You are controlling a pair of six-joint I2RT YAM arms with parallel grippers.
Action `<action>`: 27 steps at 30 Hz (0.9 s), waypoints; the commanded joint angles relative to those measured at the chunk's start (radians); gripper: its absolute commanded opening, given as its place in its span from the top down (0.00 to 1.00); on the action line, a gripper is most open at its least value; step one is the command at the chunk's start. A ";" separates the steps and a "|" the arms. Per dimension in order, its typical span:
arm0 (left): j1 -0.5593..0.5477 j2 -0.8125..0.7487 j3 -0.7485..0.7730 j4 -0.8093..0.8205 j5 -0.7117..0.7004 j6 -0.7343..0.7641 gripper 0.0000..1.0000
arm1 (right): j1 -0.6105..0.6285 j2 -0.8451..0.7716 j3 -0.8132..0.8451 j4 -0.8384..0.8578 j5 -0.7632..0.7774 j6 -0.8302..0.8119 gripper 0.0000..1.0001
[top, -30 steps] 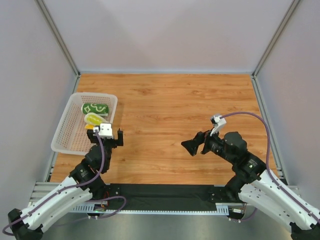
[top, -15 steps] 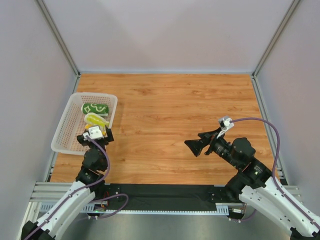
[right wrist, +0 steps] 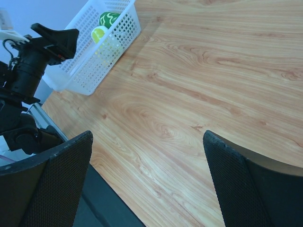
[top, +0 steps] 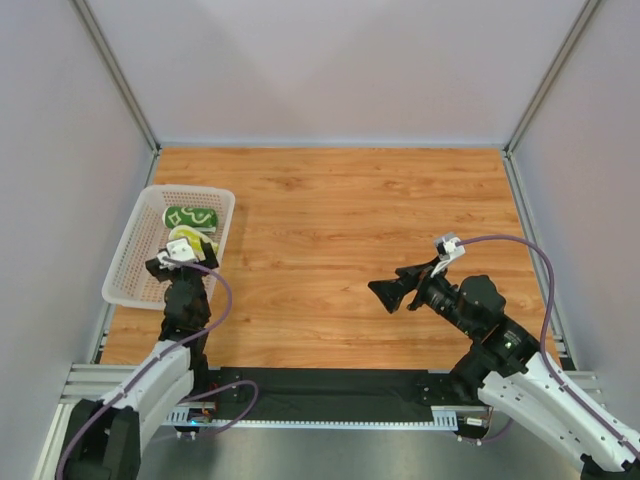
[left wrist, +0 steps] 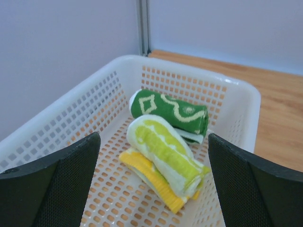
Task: Roll the towels
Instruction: Place the rolled towel into the container
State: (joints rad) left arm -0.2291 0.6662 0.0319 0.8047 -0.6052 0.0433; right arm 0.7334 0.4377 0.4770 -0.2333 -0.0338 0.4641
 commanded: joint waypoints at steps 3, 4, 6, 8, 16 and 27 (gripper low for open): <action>0.042 0.209 -0.041 0.189 0.172 0.001 0.01 | 0.003 0.002 0.000 0.025 0.028 -0.002 0.00; 0.043 0.283 -0.043 0.238 0.179 0.012 0.01 | 0.001 0.004 -0.003 0.025 0.029 -0.004 0.00; 0.047 0.360 -0.046 0.362 0.186 0.013 0.01 | 0.003 0.006 -0.008 0.028 0.032 -0.004 0.00; 0.050 0.484 -0.040 0.442 0.202 0.024 0.01 | 0.001 0.012 -0.009 0.031 0.032 -0.005 0.00; 0.054 0.565 0.100 0.280 0.240 0.032 0.00 | 0.003 0.058 -0.032 0.057 0.104 -0.005 0.00; 0.142 0.582 0.205 0.074 0.377 -0.031 0.00 | 0.001 0.104 -0.080 0.123 0.222 -0.035 0.00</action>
State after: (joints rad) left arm -0.1009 1.2480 0.2352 0.9340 -0.2962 0.0326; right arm 0.7334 0.5335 0.4248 -0.1974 0.1123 0.4534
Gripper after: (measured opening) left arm 0.993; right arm 0.998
